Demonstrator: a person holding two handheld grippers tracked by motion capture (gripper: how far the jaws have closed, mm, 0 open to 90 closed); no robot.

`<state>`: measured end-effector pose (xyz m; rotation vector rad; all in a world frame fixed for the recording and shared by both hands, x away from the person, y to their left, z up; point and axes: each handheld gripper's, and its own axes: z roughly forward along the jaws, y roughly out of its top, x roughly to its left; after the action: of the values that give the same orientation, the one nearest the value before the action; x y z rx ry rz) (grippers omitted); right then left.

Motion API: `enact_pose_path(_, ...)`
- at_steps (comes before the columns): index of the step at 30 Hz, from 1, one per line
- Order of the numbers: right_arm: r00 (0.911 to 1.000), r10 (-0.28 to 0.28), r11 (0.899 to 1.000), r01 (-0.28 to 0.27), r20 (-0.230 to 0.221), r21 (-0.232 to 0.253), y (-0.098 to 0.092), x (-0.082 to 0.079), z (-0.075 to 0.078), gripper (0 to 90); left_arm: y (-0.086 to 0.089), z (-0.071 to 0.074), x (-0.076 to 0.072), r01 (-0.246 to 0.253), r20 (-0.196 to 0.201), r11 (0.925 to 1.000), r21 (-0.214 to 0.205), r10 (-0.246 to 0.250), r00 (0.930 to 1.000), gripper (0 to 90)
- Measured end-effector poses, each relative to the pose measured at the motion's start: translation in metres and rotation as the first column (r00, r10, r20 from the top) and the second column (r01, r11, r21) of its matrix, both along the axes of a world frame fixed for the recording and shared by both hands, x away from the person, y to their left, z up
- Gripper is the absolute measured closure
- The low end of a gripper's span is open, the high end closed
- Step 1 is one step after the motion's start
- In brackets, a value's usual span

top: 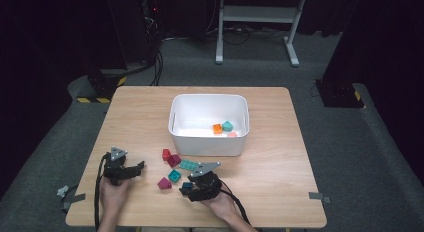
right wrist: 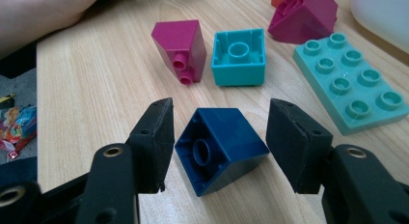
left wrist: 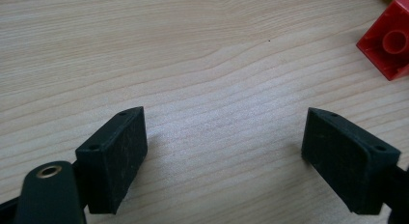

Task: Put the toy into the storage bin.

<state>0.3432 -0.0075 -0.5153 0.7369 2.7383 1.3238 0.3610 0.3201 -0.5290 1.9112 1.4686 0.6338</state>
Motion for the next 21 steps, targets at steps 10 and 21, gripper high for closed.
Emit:
enact_pose_path(10, 0.9995, -0.022, 0.998, 0.023, 0.025, -0.051, -0.0006, 0.0014, -0.0043, 46.7, 0.0000, 0.0000, 0.0000, 0.000, 0.000, 1.0000, 0.000, 0.000, 1.0000, 16.4)
enact_pose_path(21, 0.9990, -0.030, 0.998, 0.032, 0.032, -0.062, -0.0020, 0.0028, -0.0062, 50.2, 0.0000, 0.0000, 0.0000, 0.000, 0.000, 1.0000, 0.000, 0.000, 1.0000, 16.4)
